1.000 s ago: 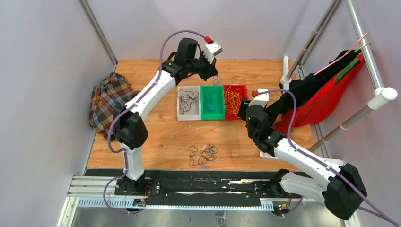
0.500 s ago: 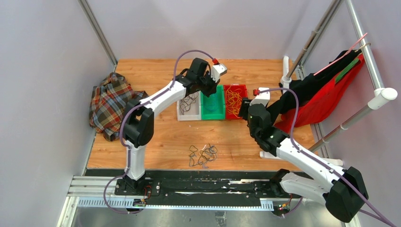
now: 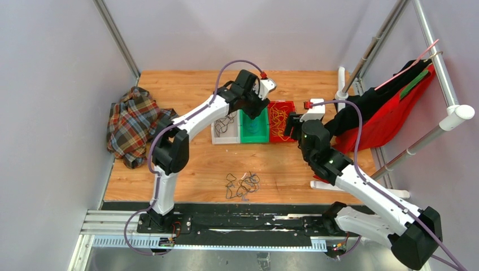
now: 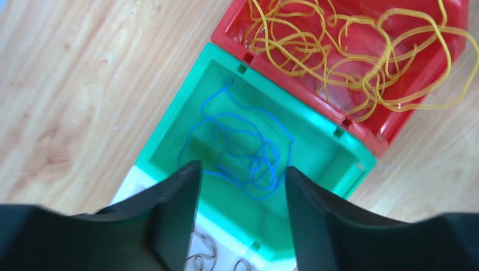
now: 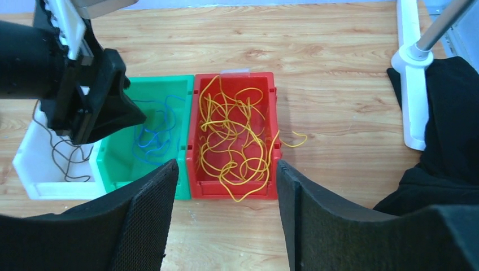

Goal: Untangle the cables

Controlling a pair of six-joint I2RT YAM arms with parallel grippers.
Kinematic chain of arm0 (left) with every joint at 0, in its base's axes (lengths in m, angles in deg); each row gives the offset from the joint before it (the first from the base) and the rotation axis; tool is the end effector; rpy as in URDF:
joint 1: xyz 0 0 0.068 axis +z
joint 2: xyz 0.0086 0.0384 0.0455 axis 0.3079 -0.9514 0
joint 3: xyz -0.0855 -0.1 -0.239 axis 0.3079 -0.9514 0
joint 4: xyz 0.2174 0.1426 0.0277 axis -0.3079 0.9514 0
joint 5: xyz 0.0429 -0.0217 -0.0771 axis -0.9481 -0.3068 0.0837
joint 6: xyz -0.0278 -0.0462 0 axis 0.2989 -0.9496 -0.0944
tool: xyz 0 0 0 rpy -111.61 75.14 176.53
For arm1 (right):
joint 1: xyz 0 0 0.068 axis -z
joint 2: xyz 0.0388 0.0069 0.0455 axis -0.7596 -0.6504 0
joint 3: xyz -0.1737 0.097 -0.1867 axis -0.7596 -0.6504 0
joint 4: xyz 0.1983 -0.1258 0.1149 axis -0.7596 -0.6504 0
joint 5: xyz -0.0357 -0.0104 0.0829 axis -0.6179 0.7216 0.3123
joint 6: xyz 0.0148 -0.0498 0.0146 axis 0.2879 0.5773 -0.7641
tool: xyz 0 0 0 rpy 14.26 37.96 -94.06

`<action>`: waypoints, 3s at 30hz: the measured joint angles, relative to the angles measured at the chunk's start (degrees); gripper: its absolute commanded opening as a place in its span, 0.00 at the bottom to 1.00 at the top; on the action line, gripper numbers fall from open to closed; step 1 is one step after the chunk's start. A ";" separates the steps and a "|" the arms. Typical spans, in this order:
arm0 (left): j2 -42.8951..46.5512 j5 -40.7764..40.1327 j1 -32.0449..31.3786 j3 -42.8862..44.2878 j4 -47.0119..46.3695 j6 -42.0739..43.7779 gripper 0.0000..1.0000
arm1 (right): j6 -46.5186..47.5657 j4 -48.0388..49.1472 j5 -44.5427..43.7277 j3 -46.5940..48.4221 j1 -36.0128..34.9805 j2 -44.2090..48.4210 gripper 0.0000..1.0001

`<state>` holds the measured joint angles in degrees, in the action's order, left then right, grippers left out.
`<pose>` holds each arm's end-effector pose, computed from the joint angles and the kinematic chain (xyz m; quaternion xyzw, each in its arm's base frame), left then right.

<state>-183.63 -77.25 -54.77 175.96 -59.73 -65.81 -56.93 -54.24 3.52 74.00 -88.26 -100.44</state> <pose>0.3810 -0.2911 0.2647 0.4237 0.8106 -0.1325 0.3819 0.1874 0.1261 0.3177 0.0195 0.7512 0.0812 0.6547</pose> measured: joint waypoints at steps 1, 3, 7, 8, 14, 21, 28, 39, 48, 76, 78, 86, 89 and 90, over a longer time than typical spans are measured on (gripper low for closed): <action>0.76 0.04 0.00 0.20 0.94 0.46 0.68 | -0.04 -0.22 0.50 0.11 0.00 0.22 0.66; 3.23 0.28 0.07 0.13 3.39 1.09 0.74 | -0.09 -0.90 1.99 0.17 0.00 0.61 0.68; 10.21 1.97 0.07 -1.22 7.23 2.32 0.89 | -0.33 -2.75 5.49 0.15 -1.07 0.70 0.69; 12.39 2.82 0.20 -2.03 8.26 2.62 0.93 | -0.46 -2.99 5.88 0.15 -2.32 0.57 0.70; 26.82 8.00 2.23 -13.09 13.14 4.00 0.98 | -2.01 -3.21 9.94 -1.95 -16.52 -3.80 0.70; 38.56 10.95 7.08 -26.53 17.62 5.81 0.98 | -6.14 -3.28 18.67 -7.54 -23.02 -8.13 0.68; 46.18 11.87 8.09 -32.04 19.69 5.70 0.99 | -7.65 -1.60 19.34 -10.62 -28.17 -12.85 0.52; 52.89 14.95 8.13 -36.06 22.18 4.04 0.98 | -7.54 -4.90 16.28 -8.92 -28.35 -16.37 0.01; 55.06 26.69 8.15 -37.79 24.55 3.30 0.98 | -5.31 -11.45 21.51 3.72 -28.35 -9.11 0.01; 58.58 44.13 7.43 -34.21 39.17 25.75 0.20 | -3.21 6.19 54.84 11.43 -26.86 -16.70 0.01; 58.58 44.11 7.28 -33.68 39.78 25.33 0.13 | -3.26 6.19 54.75 11.54 -26.32 -16.90 0.01; 59.71 42.47 7.23 -33.14 39.82 24.50 0.02 | -3.45 6.69 54.73 11.63 -25.73 -16.90 0.01; 60.04 41.62 7.08 -32.74 39.30 24.52 0.01 | -3.21 6.91 54.10 11.63 -25.59 -16.55 0.02; 60.04 41.46 7.06 -32.57 39.06 24.52 0.01 | -3.08 6.91 53.81 11.63 -25.55 -16.33 0.03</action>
<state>-123.59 -35.79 -47.71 143.40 -20.67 -41.28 -60.01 -47.34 57.34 85.63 -113.81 -116.77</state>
